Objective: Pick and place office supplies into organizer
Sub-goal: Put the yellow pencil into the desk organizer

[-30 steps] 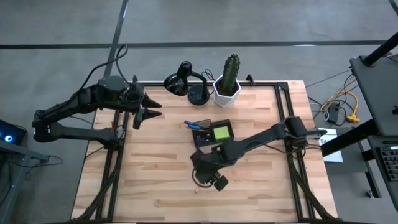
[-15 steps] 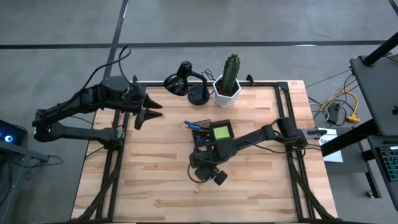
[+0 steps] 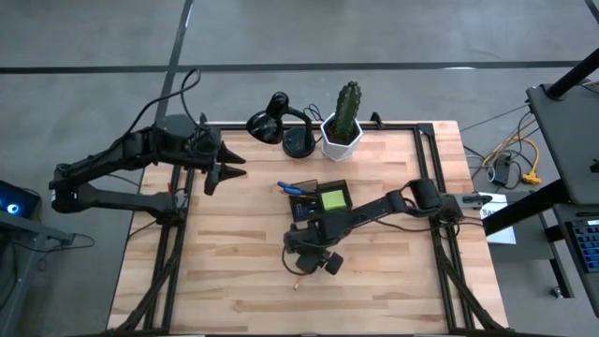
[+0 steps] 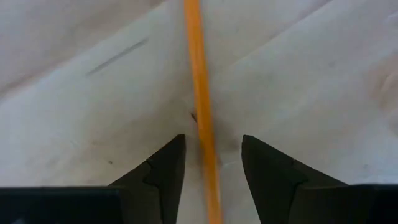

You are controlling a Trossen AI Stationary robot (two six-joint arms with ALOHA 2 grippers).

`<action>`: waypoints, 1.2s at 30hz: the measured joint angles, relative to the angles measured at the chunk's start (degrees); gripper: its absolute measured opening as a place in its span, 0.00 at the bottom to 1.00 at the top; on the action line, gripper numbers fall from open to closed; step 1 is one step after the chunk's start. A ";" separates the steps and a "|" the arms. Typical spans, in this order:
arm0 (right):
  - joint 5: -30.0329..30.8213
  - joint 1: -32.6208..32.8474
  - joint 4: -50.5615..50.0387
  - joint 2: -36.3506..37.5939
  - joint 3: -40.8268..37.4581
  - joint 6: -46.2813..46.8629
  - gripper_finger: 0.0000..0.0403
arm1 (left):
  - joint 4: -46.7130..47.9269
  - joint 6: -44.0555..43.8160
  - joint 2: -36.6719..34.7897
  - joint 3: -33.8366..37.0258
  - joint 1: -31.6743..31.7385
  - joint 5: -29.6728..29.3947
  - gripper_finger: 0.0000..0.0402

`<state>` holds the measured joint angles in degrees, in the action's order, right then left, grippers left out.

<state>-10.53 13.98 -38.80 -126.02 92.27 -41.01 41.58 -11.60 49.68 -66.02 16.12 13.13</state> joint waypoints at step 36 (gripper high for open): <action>-3.57 -1.93 -1.85 -1.30 0.07 15.20 0.03 | 0.04 0.00 0.05 0.00 -0.04 0.02 0.41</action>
<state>-14.09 12.05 -40.65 -127.33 92.33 -25.81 41.63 -11.60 49.74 -66.02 16.08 13.15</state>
